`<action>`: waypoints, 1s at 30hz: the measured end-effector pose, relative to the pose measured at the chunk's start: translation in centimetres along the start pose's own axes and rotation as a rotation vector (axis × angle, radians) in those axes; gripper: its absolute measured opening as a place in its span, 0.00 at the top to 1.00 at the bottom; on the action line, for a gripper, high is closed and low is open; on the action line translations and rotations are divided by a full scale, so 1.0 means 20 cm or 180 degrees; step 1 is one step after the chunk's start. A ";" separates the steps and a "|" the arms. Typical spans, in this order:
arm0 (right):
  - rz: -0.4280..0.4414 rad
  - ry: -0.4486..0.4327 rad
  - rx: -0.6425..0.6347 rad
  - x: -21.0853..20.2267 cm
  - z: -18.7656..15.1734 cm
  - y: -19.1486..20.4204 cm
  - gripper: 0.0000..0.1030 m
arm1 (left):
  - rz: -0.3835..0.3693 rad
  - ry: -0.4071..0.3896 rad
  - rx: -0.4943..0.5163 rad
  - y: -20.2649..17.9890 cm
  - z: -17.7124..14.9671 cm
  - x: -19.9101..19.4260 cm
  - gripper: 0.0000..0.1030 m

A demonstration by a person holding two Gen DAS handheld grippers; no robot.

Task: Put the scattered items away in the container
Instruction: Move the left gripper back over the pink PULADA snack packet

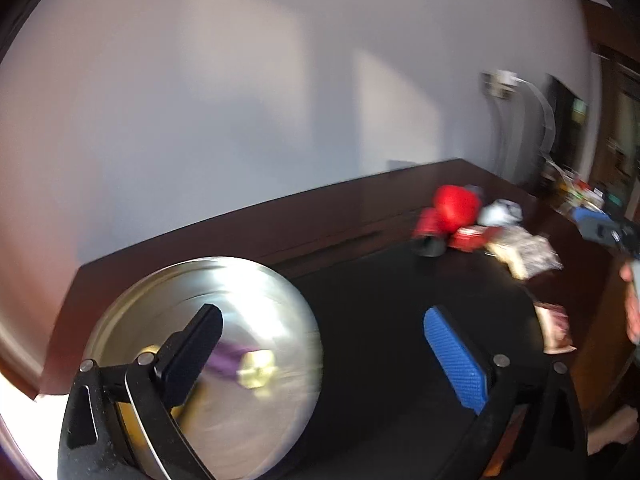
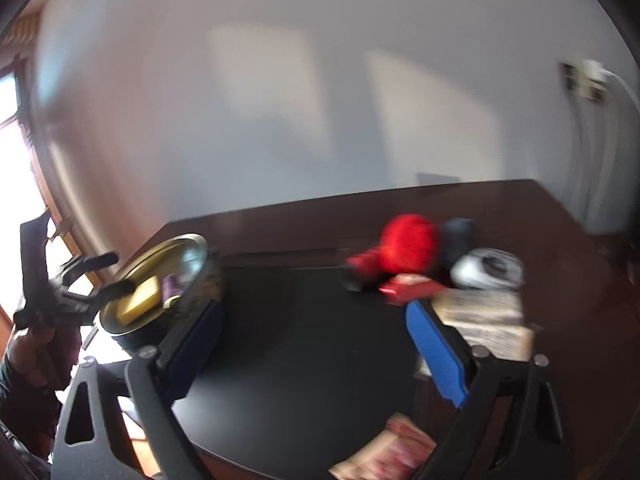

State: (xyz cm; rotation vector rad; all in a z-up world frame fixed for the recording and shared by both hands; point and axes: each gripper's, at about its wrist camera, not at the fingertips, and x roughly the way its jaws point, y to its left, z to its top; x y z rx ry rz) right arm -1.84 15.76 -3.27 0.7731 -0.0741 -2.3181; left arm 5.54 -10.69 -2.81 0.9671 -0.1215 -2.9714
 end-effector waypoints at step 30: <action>-0.0594 -0.0195 0.1169 -0.45 -0.43 -0.74 0.01 | -0.1148 0.0650 0.0826 -1.20 -0.12 0.36 0.01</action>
